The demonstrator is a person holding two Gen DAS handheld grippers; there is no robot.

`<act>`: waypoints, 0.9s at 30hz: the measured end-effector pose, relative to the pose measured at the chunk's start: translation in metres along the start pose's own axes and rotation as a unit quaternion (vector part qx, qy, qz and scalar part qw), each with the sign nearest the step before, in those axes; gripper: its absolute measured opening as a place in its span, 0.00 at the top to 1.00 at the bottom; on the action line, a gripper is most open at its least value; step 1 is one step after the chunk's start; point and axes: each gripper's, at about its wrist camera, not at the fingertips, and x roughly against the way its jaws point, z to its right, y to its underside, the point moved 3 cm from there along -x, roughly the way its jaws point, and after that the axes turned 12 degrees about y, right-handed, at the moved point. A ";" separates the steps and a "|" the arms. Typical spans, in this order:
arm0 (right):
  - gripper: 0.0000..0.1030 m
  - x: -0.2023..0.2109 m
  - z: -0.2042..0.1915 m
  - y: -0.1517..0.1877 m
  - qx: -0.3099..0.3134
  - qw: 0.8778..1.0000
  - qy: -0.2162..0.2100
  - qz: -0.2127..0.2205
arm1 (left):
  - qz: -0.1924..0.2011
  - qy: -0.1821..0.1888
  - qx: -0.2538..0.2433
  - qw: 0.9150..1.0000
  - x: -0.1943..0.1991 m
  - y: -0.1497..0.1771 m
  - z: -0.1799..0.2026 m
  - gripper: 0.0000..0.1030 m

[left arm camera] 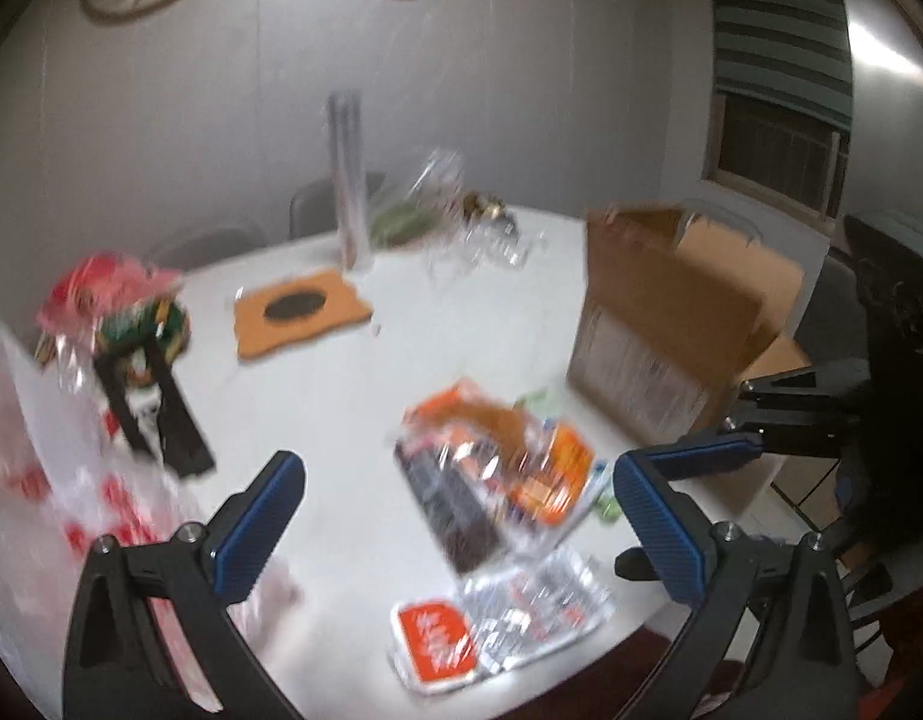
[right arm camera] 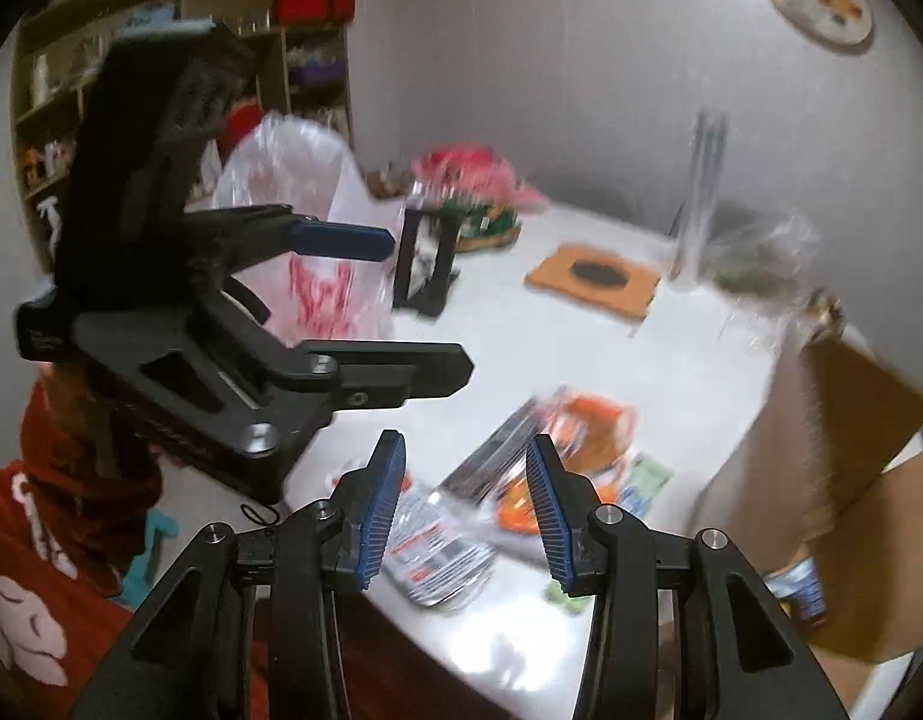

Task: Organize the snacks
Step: 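Grasp the red-labelled pouch with the right gripper while the left gripper approaches the nut bar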

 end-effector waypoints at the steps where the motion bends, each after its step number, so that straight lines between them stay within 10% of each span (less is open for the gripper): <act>1: 0.63 -0.008 -0.004 0.005 0.000 1.000 -0.010 -0.009 | -0.002 -0.001 0.005 1.000 -0.002 0.008 -0.002 0.01; 11: 0.60 -0.078 -0.038 0.052 0.047 0.995 -0.045 -0.072 | -0.024 -0.013 0.052 0.998 -0.010 0.078 -0.031 0.01; 27: 0.52 -0.097 -0.048 0.040 0.097 0.992 -0.001 -0.078 | -0.022 0.000 0.068 0.997 -0.008 0.099 -0.048 0.01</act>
